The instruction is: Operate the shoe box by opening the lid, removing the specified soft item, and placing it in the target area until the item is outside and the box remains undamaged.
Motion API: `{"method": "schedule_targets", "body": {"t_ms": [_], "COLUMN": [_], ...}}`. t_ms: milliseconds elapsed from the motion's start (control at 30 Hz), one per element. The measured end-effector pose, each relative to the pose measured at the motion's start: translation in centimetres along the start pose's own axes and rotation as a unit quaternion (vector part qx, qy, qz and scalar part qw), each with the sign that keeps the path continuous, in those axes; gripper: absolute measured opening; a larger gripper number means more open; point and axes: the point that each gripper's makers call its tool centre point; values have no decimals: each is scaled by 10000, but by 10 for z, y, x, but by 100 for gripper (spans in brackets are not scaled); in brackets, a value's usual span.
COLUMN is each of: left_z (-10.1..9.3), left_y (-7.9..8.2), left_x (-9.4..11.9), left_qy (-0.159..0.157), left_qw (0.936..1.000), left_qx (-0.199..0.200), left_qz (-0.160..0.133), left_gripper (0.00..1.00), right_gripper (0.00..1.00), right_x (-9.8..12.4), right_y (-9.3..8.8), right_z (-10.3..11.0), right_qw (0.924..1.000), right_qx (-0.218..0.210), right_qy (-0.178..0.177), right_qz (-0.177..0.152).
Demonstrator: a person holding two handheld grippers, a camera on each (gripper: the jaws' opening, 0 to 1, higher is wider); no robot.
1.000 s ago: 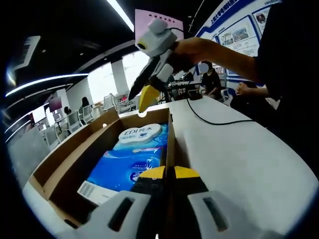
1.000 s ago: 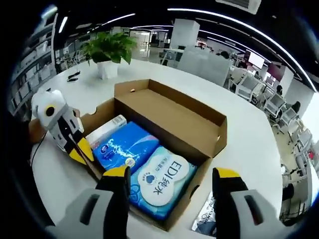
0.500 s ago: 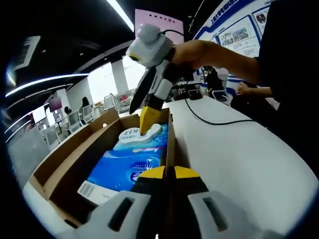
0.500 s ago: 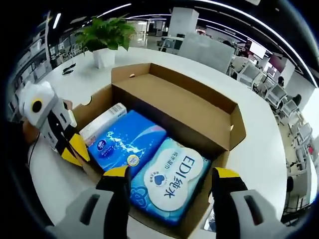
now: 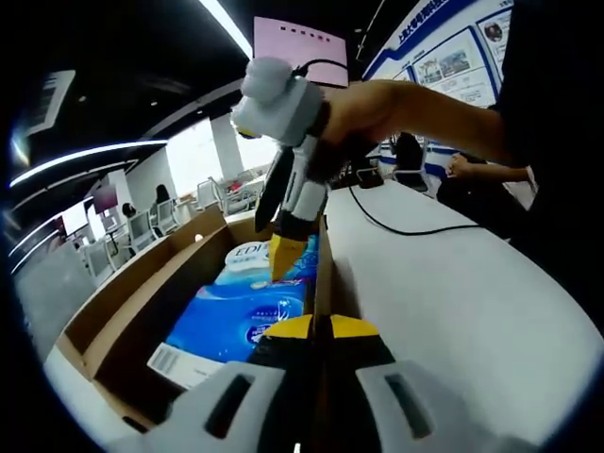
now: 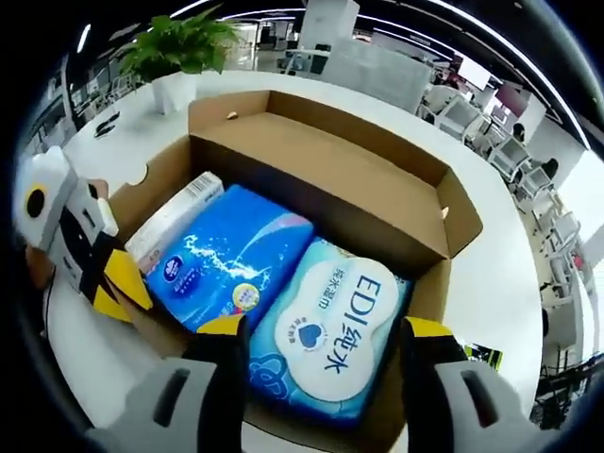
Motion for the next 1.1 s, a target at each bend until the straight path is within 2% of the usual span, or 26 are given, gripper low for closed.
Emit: {"method": "schedule_targets", "body": {"t_ms": [100,167,200,233,400,567,600,633,667,733,1100], "left_z": [1,1,1,1,1,1,1,0,0,0,-1], "left_y": [0,0,0,-1,-1,-1,-1,-1,-1,-1,-1], "left_x": [-1,-1,-1,-1,0,1,1,1,1,1,2], "left_qy": [1,4,5,9,14,20,17,19,18,14,12], "left_qw": [10000,10000,10000,10000,10000,10000,10000,10000,10000,10000,10000], "left_qx": [-7,-16,-19,-17,-24,-22,-26,-29,-30,-41,-33], "left_qz": [-5,-5,-8,-1,-2,1,-1,0,1,-3,2], "left_gripper": [4,4,4,4,4,4,4,4,4,4,4], "right_gripper": [67,65,64,64,63,62,61,62,62,63,65], "right_x": [-4,-9,-9,-9,-12,-17,-19,-23,-27,-29,-39], "right_y": [-2,-6,-7,-5,-4,-6,-15,-17,-14,-15,-19], "right_z": [-7,-3,-2,-5,-7,-6,-1,-2,-4,-4,-3], "right_qw": [9997,9986,9983,9992,9986,9975,9942,9914,9938,9927,9842], "right_qx": [-172,-520,-559,-364,-425,-423,-736,-991,-792,-884,-898], "right_qy": [-164,-38,-58,-163,-248,-365,-301,-323,-308,-302,-146], "right_qz": [59,118,123,69,186,437,721,792,716,762,1517]}}
Point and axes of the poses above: the point that each gripper's makers call its tool centre point, and the gripper's own axes: x roughly backward along the fingers, z roughly to its left, y roughly out of its top, and after that the axes turned 7 degrees about -x, right-handed
